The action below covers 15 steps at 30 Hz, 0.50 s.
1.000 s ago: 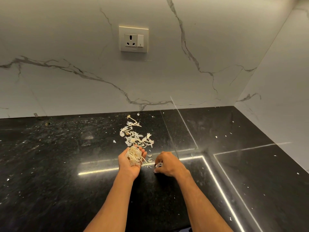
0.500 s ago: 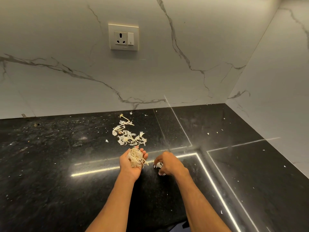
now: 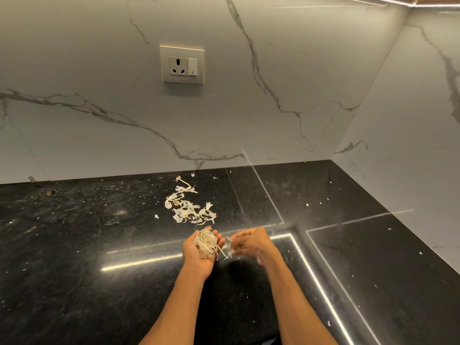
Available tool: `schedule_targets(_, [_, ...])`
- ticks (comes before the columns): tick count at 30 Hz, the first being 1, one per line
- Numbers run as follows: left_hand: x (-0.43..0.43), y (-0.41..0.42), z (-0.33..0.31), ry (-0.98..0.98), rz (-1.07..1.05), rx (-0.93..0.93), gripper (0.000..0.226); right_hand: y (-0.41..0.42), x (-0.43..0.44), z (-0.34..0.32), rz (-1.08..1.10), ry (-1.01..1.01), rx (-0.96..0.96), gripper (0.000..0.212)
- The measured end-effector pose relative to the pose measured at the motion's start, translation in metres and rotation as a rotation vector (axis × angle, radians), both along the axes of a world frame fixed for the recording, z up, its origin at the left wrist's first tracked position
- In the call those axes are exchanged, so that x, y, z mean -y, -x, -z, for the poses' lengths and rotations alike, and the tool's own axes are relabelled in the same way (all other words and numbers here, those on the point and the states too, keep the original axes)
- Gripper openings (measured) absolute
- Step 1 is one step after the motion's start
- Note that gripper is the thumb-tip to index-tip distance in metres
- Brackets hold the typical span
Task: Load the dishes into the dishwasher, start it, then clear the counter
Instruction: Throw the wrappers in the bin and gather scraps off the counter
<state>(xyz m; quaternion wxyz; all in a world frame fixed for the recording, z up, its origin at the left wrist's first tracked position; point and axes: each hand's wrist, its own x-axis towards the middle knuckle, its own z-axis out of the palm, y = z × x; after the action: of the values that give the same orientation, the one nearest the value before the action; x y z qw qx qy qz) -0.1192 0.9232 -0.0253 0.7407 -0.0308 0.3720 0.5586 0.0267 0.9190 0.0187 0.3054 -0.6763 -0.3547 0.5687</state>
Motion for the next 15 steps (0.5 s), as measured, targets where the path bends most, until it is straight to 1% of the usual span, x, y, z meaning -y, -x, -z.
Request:
schedule_targets(1, [0.000,-0.003,-0.001,0.011,-0.003,0.004,0.035,0.002,-0.002,-0.009,0.005,-0.014,-0.084,0.012])
schedule_targets(2, [-0.001,-0.005,-0.001,0.017,-0.003,0.017,0.035,0.006,-0.003,-0.018,-0.019,-0.030,-0.113,0.014])
schedule_targets(3, [-0.002,-0.008,-0.001,0.015,0.007,0.028,0.036,0.013,-0.004,-0.025,-0.062,-0.048,-0.086,0.014])
schedule_targets(5, [-0.002,-0.015,0.001,-0.008,0.031,0.028,0.040,0.027,-0.006,-0.034,-0.160,-0.091,0.075,0.011])
schedule_targets(6, [0.000,-0.018,0.000,-0.024,0.041,0.020,0.043,0.033,-0.007,-0.036,-0.202,-0.119,0.178,0.012])
schedule_targets(9, [0.002,-0.024,-0.003,-0.036,0.043,0.001,0.041,0.043,-0.008,-0.035,-0.314,-0.206,0.498,0.022])
schedule_targets(11, [0.001,-0.026,-0.003,-0.022,0.042,0.028,0.040,0.043,-0.008,-0.035,-0.350,-0.241,0.612,0.028])
schedule_targets(13, [-0.002,-0.027,-0.003,-0.021,0.047,0.063,0.040,0.040,-0.008,-0.038,-0.365,-0.260,0.615,0.023])
schedule_targets(15, [-0.003,-0.028,-0.006,-0.038,0.040,0.092,0.041,0.033,-0.009,-0.047,-0.334,-0.294,0.527,0.016])
